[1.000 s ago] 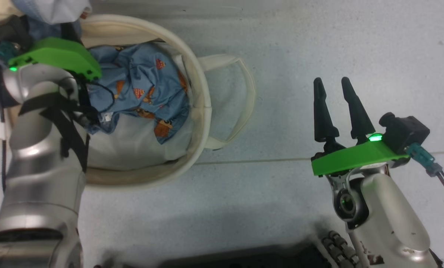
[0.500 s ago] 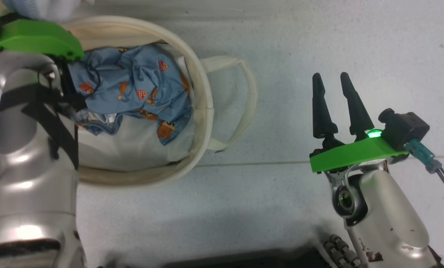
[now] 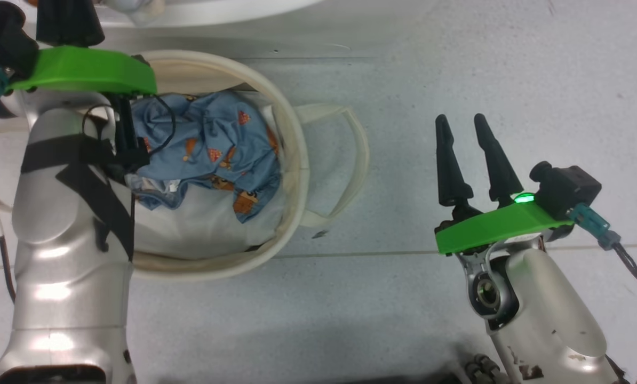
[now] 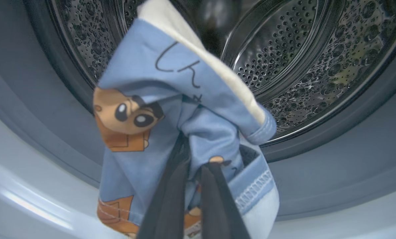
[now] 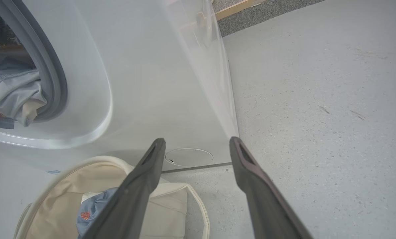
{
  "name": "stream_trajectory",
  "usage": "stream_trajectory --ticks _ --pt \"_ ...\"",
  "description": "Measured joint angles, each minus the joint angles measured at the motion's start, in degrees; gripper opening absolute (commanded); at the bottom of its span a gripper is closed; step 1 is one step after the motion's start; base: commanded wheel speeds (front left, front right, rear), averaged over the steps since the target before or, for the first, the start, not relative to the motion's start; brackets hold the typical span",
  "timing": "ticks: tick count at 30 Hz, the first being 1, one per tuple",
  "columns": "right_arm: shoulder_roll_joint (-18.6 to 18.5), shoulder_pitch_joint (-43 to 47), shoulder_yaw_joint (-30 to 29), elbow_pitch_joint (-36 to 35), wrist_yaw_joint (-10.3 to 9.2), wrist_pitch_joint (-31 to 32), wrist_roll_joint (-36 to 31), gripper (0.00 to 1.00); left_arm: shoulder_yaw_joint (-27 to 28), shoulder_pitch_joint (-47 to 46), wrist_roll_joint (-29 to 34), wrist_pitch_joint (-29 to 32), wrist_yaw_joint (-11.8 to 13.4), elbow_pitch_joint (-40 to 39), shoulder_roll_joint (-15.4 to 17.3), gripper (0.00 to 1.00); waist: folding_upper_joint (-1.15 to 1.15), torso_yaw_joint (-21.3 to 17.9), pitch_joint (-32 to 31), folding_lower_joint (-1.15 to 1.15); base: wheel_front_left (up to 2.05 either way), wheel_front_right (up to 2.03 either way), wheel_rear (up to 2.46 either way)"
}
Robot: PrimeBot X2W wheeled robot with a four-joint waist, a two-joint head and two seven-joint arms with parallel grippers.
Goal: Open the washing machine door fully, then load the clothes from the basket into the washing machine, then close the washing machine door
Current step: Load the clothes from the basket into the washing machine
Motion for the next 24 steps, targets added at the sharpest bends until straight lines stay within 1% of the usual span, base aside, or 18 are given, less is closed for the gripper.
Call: stream_trajectory --ticks 4,8,13,16,20,24 --pt "0.0 0.0 0.7 -0.1 0.0 0.0 1.2 1.0 1.7 -2.5 -0.4 0.0 0.0 0.6 -0.1 0.0 0.0 -1.2 1.1 0.0 0.0 0.0 0.0" --pt "0.0 0.0 0.8 -0.4 0.0 0.0 1.7 1.0 5.1 -8.5 -0.2 0.0 -0.1 0.7 -0.1 0.0 0.0 -2.8 2.8 0.0 0.0 0.0 0.0" --pt "0.0 -0.1 0.8 -0.7 0.0 0.0 1.8 1.0 8.7 -14.8 1.2 0.0 -1.0 0.4 0.5 0.0 0.0 -4.7 5.7 0.0 0.0 0.0 0.0" --pt "0.1 -0.1 1.0 -1.0 0.0 0.0 1.8 1.0 10.4 -18.1 2.1 0.0 -1.0 0.3 1.1 0.0 0.0 -5.7 7.5 0.0 0.0 0.0 0.0" --pt "0.2 -0.1 1.5 -1.6 0.0 0.0 2.7 1.0 11.6 -22.2 3.9 0.0 -1.0 1.2 2.3 0.0 0.0 -6.9 9.6 0.0 0.0 0.0 0.0" --pt "0.3 -0.1 1.9 -1.8 0.0 0.0 2.9 1.0 11.5 -24.4 5.3 -0.1 -1.2 4.4 2.9 0.0 0.0 -8.1 11.0 0.0 0.0 0.0 0.0"
